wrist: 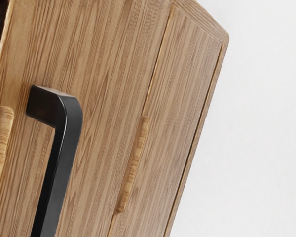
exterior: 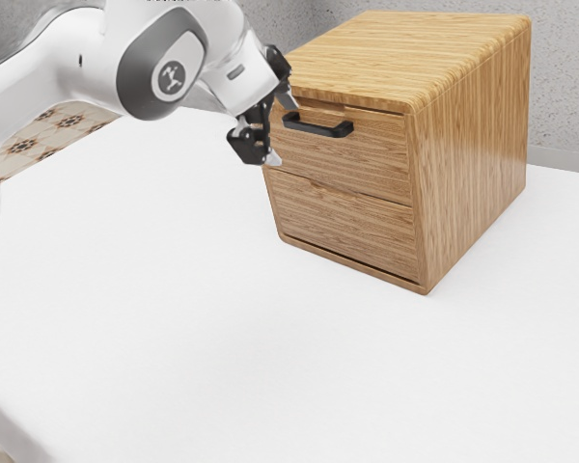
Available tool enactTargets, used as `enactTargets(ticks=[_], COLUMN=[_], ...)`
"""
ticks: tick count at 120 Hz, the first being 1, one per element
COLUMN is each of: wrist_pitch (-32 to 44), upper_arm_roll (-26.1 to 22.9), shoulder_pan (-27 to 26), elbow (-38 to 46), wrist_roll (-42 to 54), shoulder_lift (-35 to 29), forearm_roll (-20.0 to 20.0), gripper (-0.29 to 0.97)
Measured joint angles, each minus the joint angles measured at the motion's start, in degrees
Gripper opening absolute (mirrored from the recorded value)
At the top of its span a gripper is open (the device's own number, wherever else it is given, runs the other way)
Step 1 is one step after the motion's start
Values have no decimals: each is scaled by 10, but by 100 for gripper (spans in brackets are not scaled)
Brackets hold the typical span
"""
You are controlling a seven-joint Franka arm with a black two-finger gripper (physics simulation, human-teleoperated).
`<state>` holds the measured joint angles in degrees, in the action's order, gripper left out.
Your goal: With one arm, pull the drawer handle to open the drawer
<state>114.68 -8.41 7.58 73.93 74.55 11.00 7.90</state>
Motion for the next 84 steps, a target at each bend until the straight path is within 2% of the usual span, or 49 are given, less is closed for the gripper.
enactTargets(ticks=[27,45,84], wrist_pitch=[43,69,88], upper_arm_roll=[-2,-2,0], shoulder_pan=[8,7,9], elbow=[-1,-1,6], wrist_roll=[23,33,48], shoulder_lift=[30,35,52], forearm_roll=[1,16,22], gripper=[66,66,66])
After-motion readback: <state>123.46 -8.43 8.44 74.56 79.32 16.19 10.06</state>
